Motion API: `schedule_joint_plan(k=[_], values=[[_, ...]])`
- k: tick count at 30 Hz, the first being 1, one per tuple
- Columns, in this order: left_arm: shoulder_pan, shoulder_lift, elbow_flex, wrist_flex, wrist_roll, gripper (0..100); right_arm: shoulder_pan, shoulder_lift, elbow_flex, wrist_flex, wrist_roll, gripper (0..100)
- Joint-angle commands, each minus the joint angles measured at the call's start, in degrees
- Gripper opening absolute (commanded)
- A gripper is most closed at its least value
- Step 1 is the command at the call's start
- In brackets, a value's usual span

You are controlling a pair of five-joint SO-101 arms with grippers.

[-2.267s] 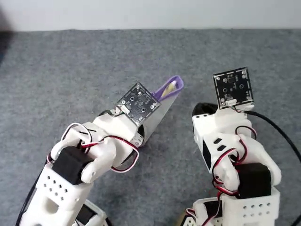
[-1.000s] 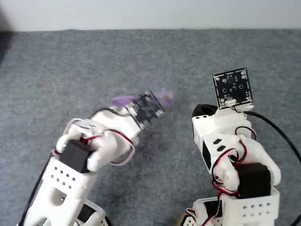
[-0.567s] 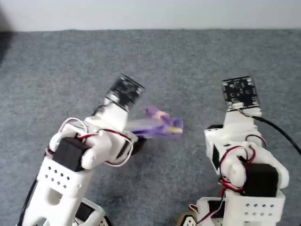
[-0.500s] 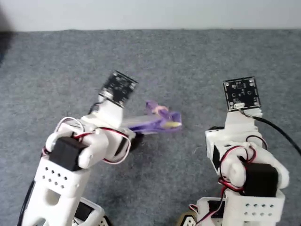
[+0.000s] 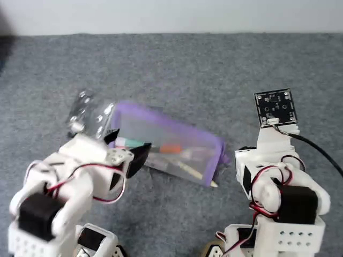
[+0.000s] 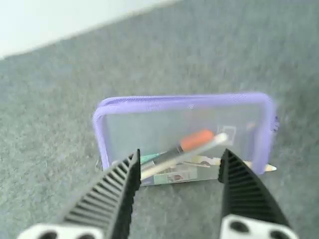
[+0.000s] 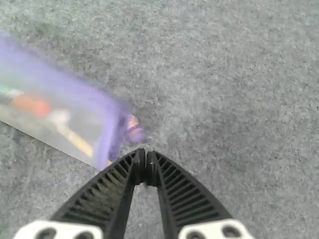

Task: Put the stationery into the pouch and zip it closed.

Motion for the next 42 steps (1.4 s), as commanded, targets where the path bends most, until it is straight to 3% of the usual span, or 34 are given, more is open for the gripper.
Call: schedule_joint_plan(k=[1, 4, 11, 16, 22, 29, 35, 42], values=[[-0.4, -4.0, -2.3, -0.7, 3.2, 25, 0.3, 0.8, -2.4, 0.3, 0.4, 0.9], [-1.1, -5.4, -2.0, -0.4, 4.9, 25, 0.3, 0.8, -2.4, 0.4, 0.4, 0.9], [-11.3, -5.5, -1.1, -2.1, 6.0, 25, 0.7, 2.3, -0.5, -0.4, 0.4, 0.9], [-20.3, -5.9, 5.9, -5.1, 11.7, 25, 0.7, 8.6, 5.6, -9.9, -0.2, 0.9], [-28.7, -5.9, 8.7, -5.0, 12.0, 25, 0.7, 24.6, 6.3, -17.2, -2.6, 0.9], [-32.4, -5.9, 8.2, -4.6, 11.9, 25, 0.7, 39.0, 4.0, -18.9, -1.1, 1.1], [-33.1, -5.9, 8.3, -1.6, 11.8, 25, 2.1, 44.4, 1.5, -23.2, 16.9, 2.6], [-38.2, -5.7, 8.7, -0.9, 12.0, 25, 5.9, 54.2, -3.4, -29.1, 8.8, 11.0]])
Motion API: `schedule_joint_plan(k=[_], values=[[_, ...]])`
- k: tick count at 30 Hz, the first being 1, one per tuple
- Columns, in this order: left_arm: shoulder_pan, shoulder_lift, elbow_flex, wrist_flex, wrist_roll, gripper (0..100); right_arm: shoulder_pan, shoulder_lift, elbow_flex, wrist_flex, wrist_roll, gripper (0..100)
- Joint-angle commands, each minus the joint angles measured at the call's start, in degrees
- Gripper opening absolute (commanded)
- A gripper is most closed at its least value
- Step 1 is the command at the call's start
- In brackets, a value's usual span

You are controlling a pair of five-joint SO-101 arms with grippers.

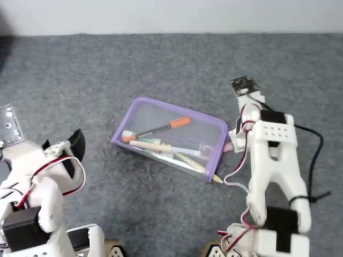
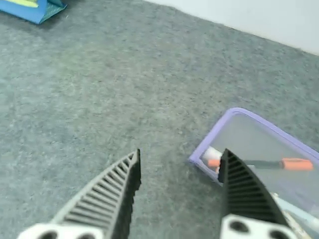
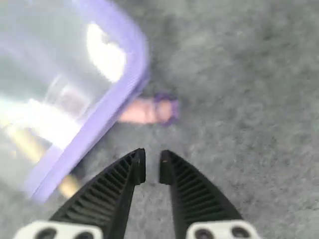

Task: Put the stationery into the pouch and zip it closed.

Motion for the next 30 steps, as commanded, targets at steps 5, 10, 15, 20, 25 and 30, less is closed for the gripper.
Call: schedule_joint_plan(k=[5, 10, 15, 20, 25, 30], values=[[-3.0, 0.4, 1.3, -0.3, 0.5, 20, 0.8, 10.3, -12.3, -1.0, -17.3, 11.6], [-3.0, 0.4, 4.6, -2.0, 0.4, 15, -0.7, 16.7, -18.2, -0.9, -28.3, 11.6], [-3.0, 0.4, 7.2, -4.7, 0.5, 12, -1.2, 19.8, -19.3, 2.3, -35.7, 11.6], [-3.0, 0.4, 8.7, -5.2, 0.5, 11, -3.6, 20.0, -19.3, 6.0, -41.9, 11.6], [-3.0, 0.4, 8.8, -5.2, 0.5, 11, -4.4, 20.4, -23.2, 10.3, -44.7, 11.6], [-3.1, 0.4, 8.8, -5.5, 0.7, 11, -4.1, 19.9, -31.2, 23.4, -44.8, 11.6]])
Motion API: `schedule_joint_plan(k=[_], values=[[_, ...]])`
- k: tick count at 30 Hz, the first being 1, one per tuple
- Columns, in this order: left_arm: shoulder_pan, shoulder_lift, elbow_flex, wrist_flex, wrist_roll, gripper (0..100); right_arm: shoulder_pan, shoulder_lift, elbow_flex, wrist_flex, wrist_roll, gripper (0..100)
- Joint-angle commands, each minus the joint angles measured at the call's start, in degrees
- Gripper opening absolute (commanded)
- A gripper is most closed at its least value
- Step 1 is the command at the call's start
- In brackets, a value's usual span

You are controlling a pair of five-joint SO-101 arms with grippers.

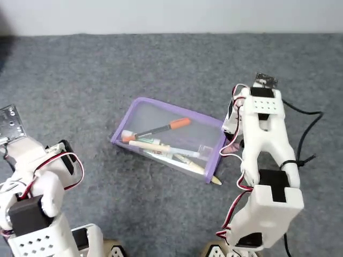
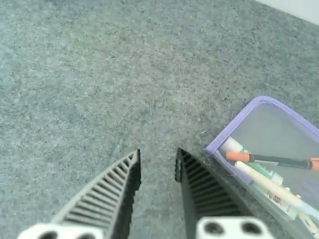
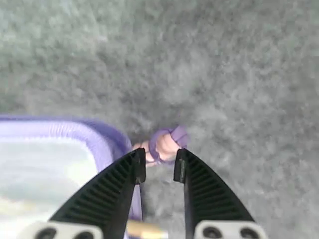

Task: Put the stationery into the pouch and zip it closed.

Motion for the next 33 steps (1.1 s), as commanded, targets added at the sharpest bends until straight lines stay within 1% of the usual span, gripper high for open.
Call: schedule_joint_plan(k=[1, 3, 7, 12, 15, 19, 25, 31, 33], values=[[-0.3, -0.1, -0.3, -1.2, 0.7, 11, -0.5, -1.1, -8.2, 9.6, -1.4, 11.6], [-0.3, -0.1, -0.3, -1.3, 0.8, 11, -0.5, -0.7, -10.5, 12.6, -2.3, 11.6], [-0.3, -0.1, -0.4, -1.3, 0.8, 11, -0.5, -0.4, -9.4, 12.7, -2.5, 11.6], [-0.3, -0.1, -0.4, -1.3, 0.7, 11, 0.4, 4.1, -4.2, 5.1, -2.4, 11.6], [-0.3, -0.1, -0.5, -1.3, 0.7, 11, 0.9, 9.1, -4.4, 1.6, -2.5, 11.6], [-0.3, -0.1, -0.4, -1.3, 0.7, 11, 1.6, 14.3, -7.4, -1.2, -2.5, 11.6], [-0.1, -0.1, -0.4, -1.3, 0.7, 11, 1.5, 17.2, -15.4, -0.7, -2.5, 11.7], [0.0, -0.1, -0.4, -1.3, 0.8, 11, 0.0, 21.1, -18.1, -1.7, -2.5, 11.7], [0.0, -0.1, -0.3, -1.3, 0.8, 11, -0.5, 22.9, -19.3, -1.5, -4.1, 11.7]])
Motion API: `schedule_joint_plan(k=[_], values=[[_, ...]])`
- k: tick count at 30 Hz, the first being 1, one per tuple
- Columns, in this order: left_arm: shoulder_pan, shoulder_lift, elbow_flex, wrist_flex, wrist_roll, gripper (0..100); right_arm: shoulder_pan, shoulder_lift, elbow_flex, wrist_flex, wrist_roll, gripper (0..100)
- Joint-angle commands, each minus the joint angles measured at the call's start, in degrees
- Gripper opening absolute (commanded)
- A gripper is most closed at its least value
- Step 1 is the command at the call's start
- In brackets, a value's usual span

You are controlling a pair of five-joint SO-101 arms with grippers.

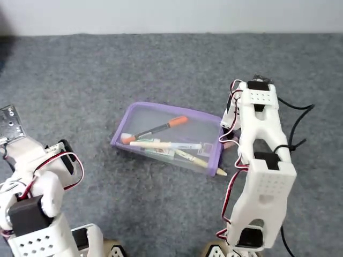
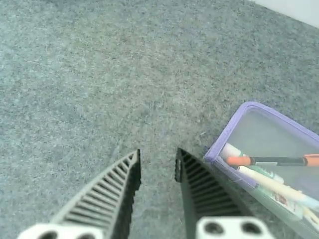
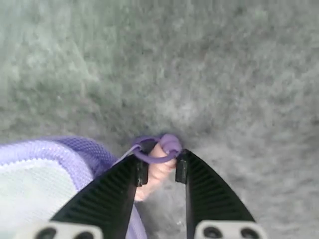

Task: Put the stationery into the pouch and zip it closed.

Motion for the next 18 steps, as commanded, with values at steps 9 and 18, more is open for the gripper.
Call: schedule_joint_plan(k=[9, 18], values=[[0.0, -0.1, -0.3, -1.1, 0.4, 11, -5.6, 4.9, -4.2, -1.0, -4.0, 11.7], [0.0, -0.1, -0.5, -1.1, 0.5, 11, -6.0, 4.4, -5.6, 1.9, 3.9, 1.3]])
